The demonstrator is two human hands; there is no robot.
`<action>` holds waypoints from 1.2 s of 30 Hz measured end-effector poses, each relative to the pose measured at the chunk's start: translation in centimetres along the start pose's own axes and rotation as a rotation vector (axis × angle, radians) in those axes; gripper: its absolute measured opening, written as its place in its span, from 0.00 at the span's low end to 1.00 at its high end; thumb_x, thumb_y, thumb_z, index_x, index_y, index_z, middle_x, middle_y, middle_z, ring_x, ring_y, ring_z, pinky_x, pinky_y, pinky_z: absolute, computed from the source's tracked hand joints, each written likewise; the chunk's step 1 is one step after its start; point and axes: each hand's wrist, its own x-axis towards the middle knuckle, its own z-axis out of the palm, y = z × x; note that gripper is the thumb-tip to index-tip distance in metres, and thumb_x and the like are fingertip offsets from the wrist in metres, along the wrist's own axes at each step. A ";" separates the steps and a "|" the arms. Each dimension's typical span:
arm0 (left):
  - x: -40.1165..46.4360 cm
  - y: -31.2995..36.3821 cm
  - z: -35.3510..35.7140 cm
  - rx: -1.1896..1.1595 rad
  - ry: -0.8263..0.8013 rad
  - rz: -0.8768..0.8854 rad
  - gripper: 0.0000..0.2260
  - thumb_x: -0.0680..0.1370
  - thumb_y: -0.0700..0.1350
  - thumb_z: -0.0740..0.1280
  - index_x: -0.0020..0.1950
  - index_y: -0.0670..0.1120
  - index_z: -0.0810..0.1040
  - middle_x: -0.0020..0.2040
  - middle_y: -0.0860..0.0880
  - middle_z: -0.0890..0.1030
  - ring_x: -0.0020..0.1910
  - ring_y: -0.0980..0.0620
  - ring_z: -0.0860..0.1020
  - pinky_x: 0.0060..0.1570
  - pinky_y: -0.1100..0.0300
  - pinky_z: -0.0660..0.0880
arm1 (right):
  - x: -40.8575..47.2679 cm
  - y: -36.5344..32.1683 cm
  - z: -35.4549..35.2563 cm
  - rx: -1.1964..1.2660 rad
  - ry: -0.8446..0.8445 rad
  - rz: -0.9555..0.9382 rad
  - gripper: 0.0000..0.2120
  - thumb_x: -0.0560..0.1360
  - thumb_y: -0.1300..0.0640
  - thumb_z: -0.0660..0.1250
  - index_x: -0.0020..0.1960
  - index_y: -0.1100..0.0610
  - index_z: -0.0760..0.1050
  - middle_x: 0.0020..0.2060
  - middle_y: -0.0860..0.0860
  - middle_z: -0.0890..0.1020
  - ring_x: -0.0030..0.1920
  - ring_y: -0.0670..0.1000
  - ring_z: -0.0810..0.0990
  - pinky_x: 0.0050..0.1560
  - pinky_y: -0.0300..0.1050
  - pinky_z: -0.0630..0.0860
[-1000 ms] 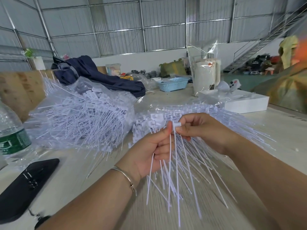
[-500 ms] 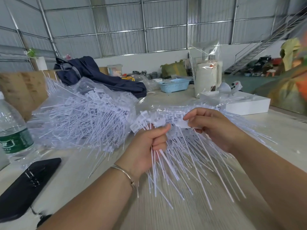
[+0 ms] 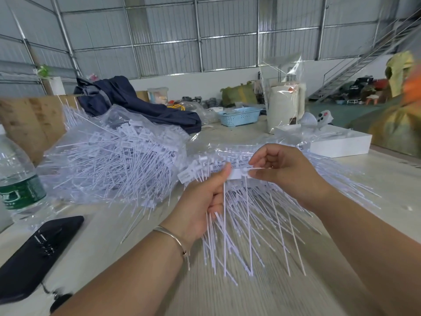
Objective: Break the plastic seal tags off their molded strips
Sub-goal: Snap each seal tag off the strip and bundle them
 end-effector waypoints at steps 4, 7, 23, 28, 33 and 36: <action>0.1 -0.4 -0.2 -0.093 0.025 -0.011 0.08 0.72 0.44 0.74 0.37 0.49 0.77 0.26 0.55 0.58 0.20 0.58 0.54 0.18 0.67 0.52 | 0.1 0.2 -0.1 0.008 -0.004 0.026 0.07 0.67 0.64 0.77 0.43 0.60 0.80 0.33 0.51 0.79 0.36 0.51 0.75 0.42 0.44 0.73; -0.1 0.1 -0.3 -0.210 -0.056 -0.016 0.11 0.72 0.44 0.72 0.32 0.49 0.73 0.25 0.55 0.57 0.20 0.59 0.54 0.20 0.66 0.50 | 0.1 0.2 -0.2 -0.001 -0.023 0.082 0.16 0.62 0.50 0.78 0.40 0.61 0.79 0.33 0.55 0.76 0.35 0.51 0.73 0.40 0.42 0.70; -1.0 0.4 1.7 -0.413 -0.376 -0.136 0.11 0.76 0.48 0.67 0.36 0.46 0.74 0.31 0.52 0.66 0.26 0.59 0.61 0.22 0.67 0.58 | -0.1 0.0 0.3 0.314 -0.158 0.191 0.16 0.58 0.52 0.78 0.38 0.57 0.76 0.29 0.54 0.69 0.29 0.47 0.68 0.34 0.40 0.65; -0.3 0.1 0.6 -0.395 -0.095 -0.046 0.15 0.78 0.54 0.64 0.35 0.47 0.70 0.29 0.54 0.61 0.21 0.60 0.59 0.19 0.68 0.60 | 0.3 0.3 -0.5 0.331 -0.175 0.243 0.12 0.68 0.73 0.69 0.42 0.57 0.79 0.30 0.53 0.72 0.29 0.50 0.68 0.34 0.41 0.67; -0.4 0.7 0.3 -0.156 -0.141 0.014 0.12 0.66 0.53 0.74 0.28 0.50 0.76 0.28 0.54 0.56 0.22 0.58 0.55 0.23 0.67 0.55 | 0.2 0.2 -0.7 0.283 -0.178 0.245 0.14 0.69 0.76 0.67 0.40 0.58 0.79 0.35 0.58 0.71 0.30 0.51 0.64 0.27 0.37 0.67; -0.5 0.3 0.4 -0.088 -0.153 0.018 0.10 0.67 0.47 0.74 0.26 0.49 0.80 0.25 0.55 0.57 0.21 0.59 0.55 0.22 0.67 0.54 | 0.1 0.1 -0.8 0.264 -0.179 0.225 0.12 0.68 0.76 0.68 0.41 0.60 0.78 0.31 0.54 0.76 0.29 0.50 0.67 0.26 0.37 0.67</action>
